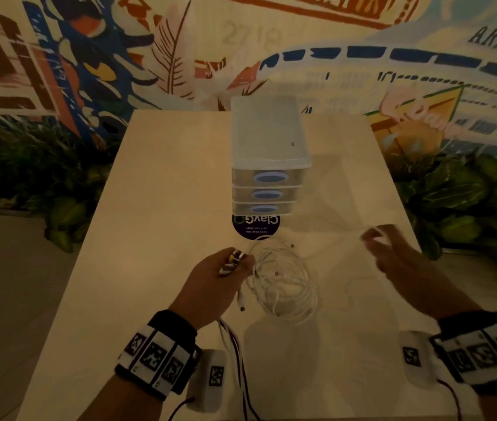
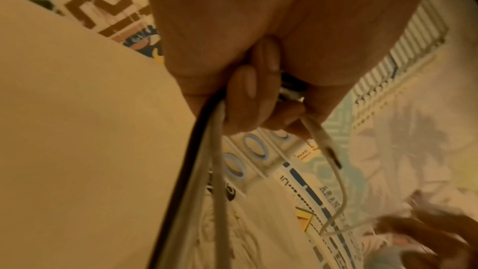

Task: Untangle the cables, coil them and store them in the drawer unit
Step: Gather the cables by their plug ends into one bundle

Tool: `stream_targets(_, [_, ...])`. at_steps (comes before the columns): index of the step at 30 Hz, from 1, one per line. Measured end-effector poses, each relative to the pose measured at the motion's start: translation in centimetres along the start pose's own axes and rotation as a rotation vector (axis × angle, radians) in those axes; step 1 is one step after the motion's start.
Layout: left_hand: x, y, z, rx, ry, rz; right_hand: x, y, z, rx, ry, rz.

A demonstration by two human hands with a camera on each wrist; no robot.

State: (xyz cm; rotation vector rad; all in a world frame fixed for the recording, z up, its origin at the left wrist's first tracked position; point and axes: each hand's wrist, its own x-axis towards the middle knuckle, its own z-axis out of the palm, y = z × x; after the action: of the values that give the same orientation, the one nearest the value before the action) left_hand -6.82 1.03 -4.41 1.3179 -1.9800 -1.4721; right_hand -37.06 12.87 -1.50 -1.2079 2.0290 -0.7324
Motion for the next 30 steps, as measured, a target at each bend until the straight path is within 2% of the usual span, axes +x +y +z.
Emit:
stream_targets(2, [-0.1,0.8,0.8,0.002,-0.061,0.069,0.3,-1.9,1.6,-0.070,-0.088,-0.043])
stream_targets(4, [-0.2,1.8,1.5,-0.070,-0.083,0.109,0.4,-3.7,3.4,0.043,-0.131,-0.143])
stream_targets(6, [-0.3,2.7,2.0,-0.132,-0.087,0.144,0.4,-5.0,5.5,0.201,-0.174,-0.174])
stream_targets(11, [-0.4,3.0,2.4,-0.091,-0.061,0.207,1.0,-6.6,8.0,0.450,-0.067,-0.069])
stream_targets(15, [-0.2,2.6,2.1,-0.077,0.033,0.188,0.7,-6.8,8.1,0.683,-0.139,-0.089])
stream_targets(19, [-0.2,2.6,1.9,-0.109,-0.002,0.249,0.3,-6.6,8.7,0.828,-0.162,-0.009])
stream_targets(22, [-0.3,2.6,1.8,-0.085,-0.053,0.303,0.2,-6.5,8.8,0.853,-0.106,0.019])
stream_targets(24, [-0.3,2.8,1.8,-0.047,-0.032,0.302,0.0,-6.3,8.9,0.890,-0.059,0.061])
stream_targets(27, [-0.1,2.7,2.0,-0.018,0.028,0.300,-0.4,-6.4,8.9,0.894,-0.107,0.131])
stream_targets(28, [-0.1,2.7,2.0,-0.008,0.049,0.297,-0.6,-6.5,8.7,0.831,-0.129,0.151])
stream_targets(30, [-0.1,2.7,2.0,-0.006,0.088,0.254,-0.9,-6.5,8.0,0.558,-0.162,0.149])
